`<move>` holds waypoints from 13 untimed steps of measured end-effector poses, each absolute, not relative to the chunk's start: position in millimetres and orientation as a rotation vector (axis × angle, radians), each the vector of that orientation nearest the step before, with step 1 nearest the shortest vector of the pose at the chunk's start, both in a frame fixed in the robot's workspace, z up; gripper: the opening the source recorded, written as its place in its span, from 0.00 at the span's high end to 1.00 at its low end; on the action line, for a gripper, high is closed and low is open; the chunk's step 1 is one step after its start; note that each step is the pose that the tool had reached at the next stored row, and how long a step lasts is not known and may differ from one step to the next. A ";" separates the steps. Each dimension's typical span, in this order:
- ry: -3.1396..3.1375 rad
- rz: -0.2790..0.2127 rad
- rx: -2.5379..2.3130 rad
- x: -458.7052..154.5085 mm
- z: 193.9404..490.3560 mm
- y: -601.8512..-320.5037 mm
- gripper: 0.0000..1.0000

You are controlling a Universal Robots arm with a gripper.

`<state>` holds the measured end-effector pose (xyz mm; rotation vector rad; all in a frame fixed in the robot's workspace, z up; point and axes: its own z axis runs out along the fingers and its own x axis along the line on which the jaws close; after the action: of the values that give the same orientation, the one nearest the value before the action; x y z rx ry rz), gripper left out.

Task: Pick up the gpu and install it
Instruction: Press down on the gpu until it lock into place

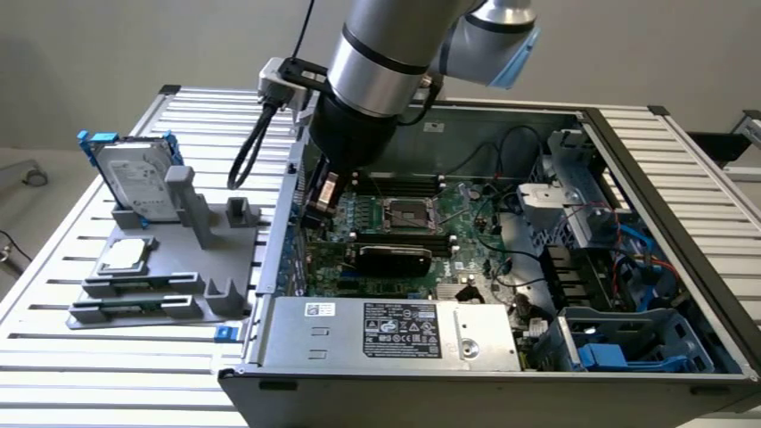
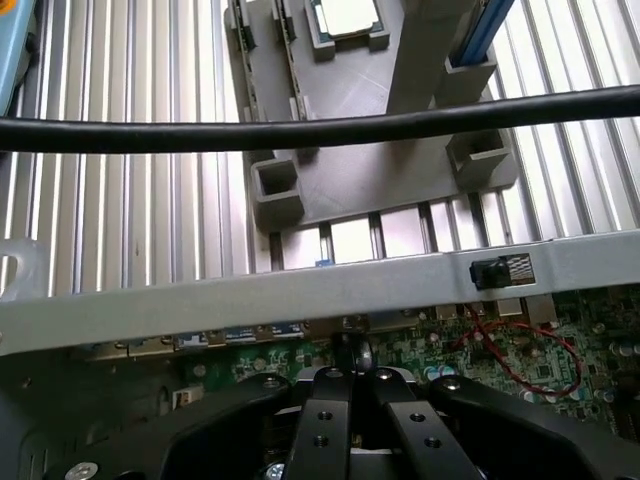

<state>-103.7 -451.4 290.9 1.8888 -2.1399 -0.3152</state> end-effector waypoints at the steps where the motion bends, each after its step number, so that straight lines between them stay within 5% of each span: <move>1: -2.140 -0.314 1.888 -102.7 290.8 -451.4 0.89; 13: -2.133 -0.278 1.868 -101.6 288.2 -451.5 0.89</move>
<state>-101.6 -451.5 288.2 1.8676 -2.1331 -0.2778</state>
